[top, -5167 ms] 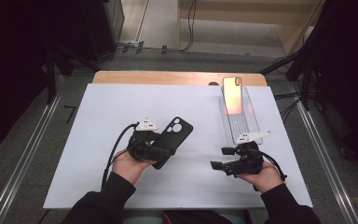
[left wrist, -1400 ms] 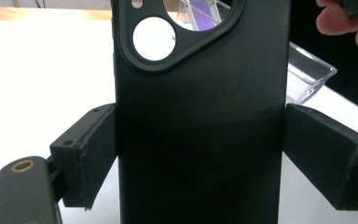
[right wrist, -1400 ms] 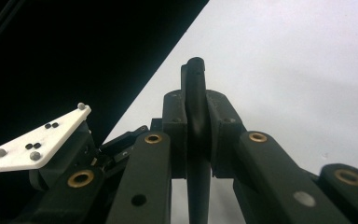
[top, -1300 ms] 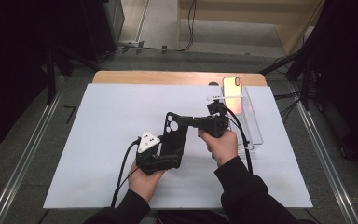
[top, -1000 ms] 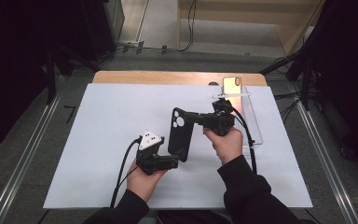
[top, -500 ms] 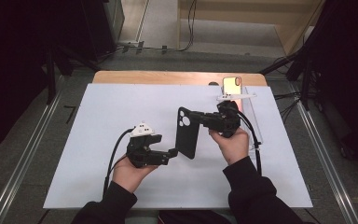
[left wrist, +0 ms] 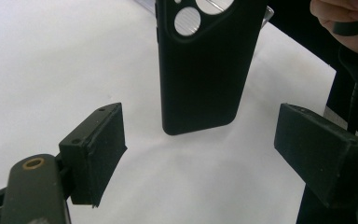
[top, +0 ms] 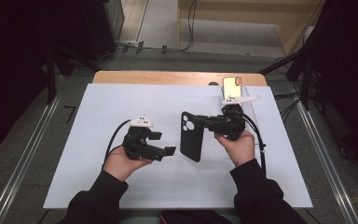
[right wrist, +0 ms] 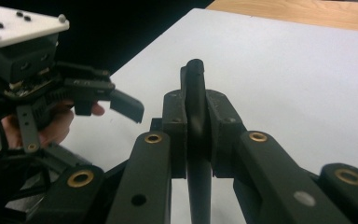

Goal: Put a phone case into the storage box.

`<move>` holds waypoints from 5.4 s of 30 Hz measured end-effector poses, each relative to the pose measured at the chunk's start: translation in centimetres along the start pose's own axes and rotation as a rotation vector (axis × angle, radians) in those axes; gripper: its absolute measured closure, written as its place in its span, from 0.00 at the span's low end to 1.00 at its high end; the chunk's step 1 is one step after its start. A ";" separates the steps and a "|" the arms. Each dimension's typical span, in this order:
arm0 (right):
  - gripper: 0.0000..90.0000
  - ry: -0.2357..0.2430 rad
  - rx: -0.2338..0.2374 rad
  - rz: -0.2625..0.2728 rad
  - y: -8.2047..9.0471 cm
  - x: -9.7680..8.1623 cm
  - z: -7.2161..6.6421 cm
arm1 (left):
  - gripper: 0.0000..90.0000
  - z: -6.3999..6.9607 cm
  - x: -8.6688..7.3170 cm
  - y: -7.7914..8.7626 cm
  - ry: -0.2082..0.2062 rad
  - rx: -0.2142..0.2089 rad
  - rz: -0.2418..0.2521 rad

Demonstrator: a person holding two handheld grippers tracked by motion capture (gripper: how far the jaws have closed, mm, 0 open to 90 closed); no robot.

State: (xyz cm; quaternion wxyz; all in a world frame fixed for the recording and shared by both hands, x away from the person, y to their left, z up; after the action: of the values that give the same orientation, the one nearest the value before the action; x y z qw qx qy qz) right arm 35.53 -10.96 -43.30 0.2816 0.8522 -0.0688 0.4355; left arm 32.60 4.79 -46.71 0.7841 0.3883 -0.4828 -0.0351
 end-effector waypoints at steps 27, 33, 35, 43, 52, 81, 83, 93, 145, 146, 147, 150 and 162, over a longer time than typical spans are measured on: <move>0.86 0.154 0.261 -0.100 -0.5 -1.7 -3.5 | 0.32 1.1 1.9 1.0 -0.070 -0.180 0.055; 0.86 0.168 0.299 -0.117 -0.6 -2.0 -4.1 | 0.39 1.4 2.0 1.3 -0.075 -0.203 0.068; 0.86 0.171 0.314 -0.115 -0.6 -2.0 -4.3 | 0.42 1.5 2.0 1.4 -0.077 -0.214 0.071; 0.86 0.181 0.370 -0.123 -0.8 -2.2 -5.1 | 0.58 1.9 1.8 1.4 -0.087 -0.249 0.069; 0.85 0.174 0.415 -0.111 -0.5 -2.1 -5.1 | 0.83 2.6 1.9 1.8 -0.128 -0.313 0.061; 0.21 0.161 0.146 -0.036 -0.4 -1.2 -3.1 | 0.85 -0.1 2.9 3.0 -0.022 -0.110 0.090; 0.13 0.172 0.128 -0.033 -0.6 -1.4 -3.0 | 0.85 -0.4 2.9 3.0 -0.007 -0.089 0.083; 0.00 0.155 0.003 -0.035 -1.6 -2.1 -2.6 | 0.85 -1.6 3.0 3.0 0.077 0.009 0.095; 0.14 0.103 -0.202 -0.001 -6.5 -4.5 -3.5 | 0.85 2.0 2.9 0.7 0.117 0.061 0.046; 0.14 0.102 -0.200 0.001 -6.5 -4.5 -3.6 | 0.85 2.0 2.9 0.8 0.111 0.061 0.049; 0.14 0.102 -0.196 0.000 -6.5 -4.4 -3.6 | 0.85 2.1 2.9 0.8 0.100 0.063 0.050; 0.14 0.110 -0.197 0.006 -6.4 -4.3 -3.6 | 0.83 2.1 3.1 1.0 0.099 0.063 0.060; 0.14 0.077 -0.217 -0.011 -5.7 -4.4 -1.9 | 0.49 1.6 3.7 2.6 0.176 -0.042 0.059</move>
State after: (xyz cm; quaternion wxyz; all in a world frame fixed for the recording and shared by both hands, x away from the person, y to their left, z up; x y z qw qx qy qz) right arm 33.59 -5.79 -48.21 0.3768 0.7998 -0.1000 0.4564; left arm 32.50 4.10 -41.98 0.8321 0.3590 -0.4226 0.0119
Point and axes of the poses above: each handheld gripper's, and its own axes: y roughly backward along the jaws, x roughly out of its top, z roughly to its right, the point moved 9 cm from there along -y, roughly forward along the jaws, and after that the axes turned 5 degrees about x, right-handed, at the moved point
